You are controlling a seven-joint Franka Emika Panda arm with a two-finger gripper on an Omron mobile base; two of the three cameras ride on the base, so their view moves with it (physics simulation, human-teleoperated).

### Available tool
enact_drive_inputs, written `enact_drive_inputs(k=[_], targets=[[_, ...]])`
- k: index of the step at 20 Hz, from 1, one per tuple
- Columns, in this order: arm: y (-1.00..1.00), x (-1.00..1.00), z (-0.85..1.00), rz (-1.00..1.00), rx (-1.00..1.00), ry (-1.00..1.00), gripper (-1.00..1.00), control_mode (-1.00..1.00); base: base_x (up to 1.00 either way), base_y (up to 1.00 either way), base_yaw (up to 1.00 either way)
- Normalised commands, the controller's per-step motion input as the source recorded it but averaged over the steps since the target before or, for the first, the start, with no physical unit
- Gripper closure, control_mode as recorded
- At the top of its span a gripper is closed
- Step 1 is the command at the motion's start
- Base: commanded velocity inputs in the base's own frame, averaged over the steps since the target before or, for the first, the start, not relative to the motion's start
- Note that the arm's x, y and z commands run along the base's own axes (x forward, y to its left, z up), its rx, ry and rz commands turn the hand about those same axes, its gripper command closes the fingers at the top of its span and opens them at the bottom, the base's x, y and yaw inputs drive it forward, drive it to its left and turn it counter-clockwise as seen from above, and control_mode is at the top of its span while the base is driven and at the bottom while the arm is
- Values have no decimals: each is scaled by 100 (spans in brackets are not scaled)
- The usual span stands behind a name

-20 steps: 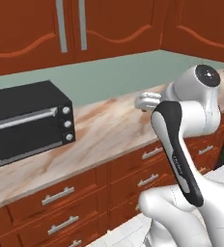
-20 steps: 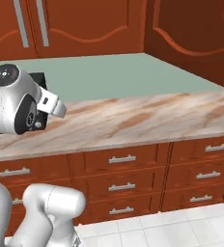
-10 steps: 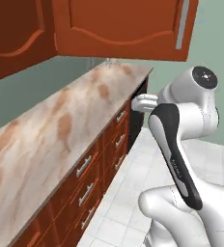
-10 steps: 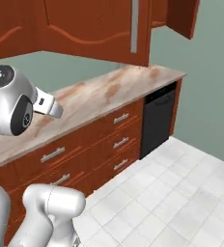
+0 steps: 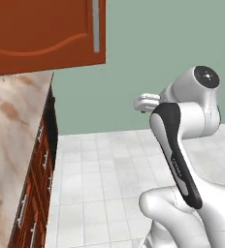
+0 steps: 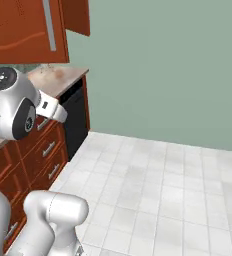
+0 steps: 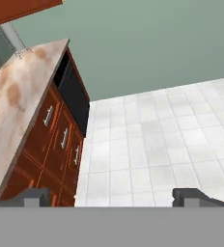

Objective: Close all open cabinet doors.

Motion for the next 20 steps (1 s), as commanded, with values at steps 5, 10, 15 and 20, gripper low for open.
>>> enact_drive_inputs(k=[5, 10, 15, 20], targets=[[0, 0, 0, 0, 0, 0, -100, 100, 39, -18, -44], [0, 0, 0, 0, 0, 0, -100, 100, 62, -21, -26], [0, 0, 0, 0, 0, 0, -100, 100, 84, -17, -8], [0, 0, 0, 0, 0, 0, -100, 100, 94, -18, 2]])
